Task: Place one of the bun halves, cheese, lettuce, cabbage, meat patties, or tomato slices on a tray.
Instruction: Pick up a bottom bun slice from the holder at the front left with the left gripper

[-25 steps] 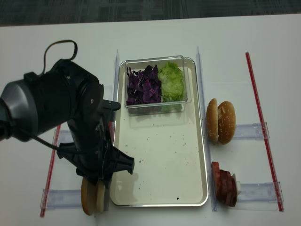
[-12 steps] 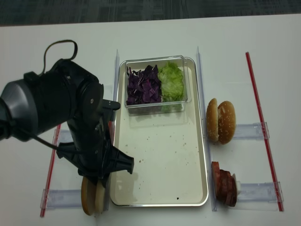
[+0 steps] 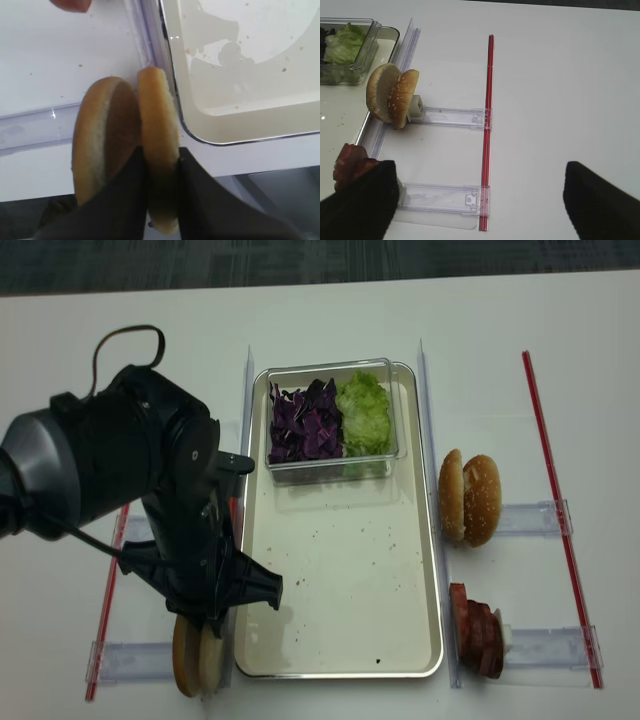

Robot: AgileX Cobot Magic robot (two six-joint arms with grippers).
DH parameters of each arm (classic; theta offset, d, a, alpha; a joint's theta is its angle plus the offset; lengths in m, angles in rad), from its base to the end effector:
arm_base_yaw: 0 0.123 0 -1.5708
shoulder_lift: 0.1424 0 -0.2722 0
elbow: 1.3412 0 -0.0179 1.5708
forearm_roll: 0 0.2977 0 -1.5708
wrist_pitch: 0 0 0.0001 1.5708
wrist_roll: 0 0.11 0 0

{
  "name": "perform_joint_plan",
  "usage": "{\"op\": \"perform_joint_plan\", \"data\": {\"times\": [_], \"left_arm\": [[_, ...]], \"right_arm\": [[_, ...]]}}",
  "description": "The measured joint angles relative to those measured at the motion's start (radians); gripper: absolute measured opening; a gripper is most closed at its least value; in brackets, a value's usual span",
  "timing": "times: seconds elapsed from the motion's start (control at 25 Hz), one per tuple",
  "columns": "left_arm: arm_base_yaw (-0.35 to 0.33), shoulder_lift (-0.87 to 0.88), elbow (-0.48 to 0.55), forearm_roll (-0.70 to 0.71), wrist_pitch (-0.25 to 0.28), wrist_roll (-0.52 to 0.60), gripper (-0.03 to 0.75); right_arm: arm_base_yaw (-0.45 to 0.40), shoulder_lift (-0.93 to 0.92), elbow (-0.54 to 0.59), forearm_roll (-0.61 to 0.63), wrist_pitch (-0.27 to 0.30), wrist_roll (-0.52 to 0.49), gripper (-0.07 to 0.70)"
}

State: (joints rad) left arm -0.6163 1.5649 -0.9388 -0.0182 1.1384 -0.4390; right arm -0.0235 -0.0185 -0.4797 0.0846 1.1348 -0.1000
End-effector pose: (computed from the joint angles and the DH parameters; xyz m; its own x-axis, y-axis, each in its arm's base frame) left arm 0.2356 -0.1691 0.1459 -0.9808 0.1655 0.1029 0.1695 0.9850 0.0311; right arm 0.0619 0.0070 0.2788 -0.5171 -0.0518 -0.8544 -0.0753 0.9971 -0.0149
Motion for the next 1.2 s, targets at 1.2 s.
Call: {"op": "perform_joint_plan", "data": {"times": [1.2], "left_arm": [[0.0, 0.0, -0.103, 0.011, 0.075, 0.03, 0.085]], "right_arm": [[0.0, 0.0, 0.0, 0.0, 0.0, 0.0, 0.678]]}}
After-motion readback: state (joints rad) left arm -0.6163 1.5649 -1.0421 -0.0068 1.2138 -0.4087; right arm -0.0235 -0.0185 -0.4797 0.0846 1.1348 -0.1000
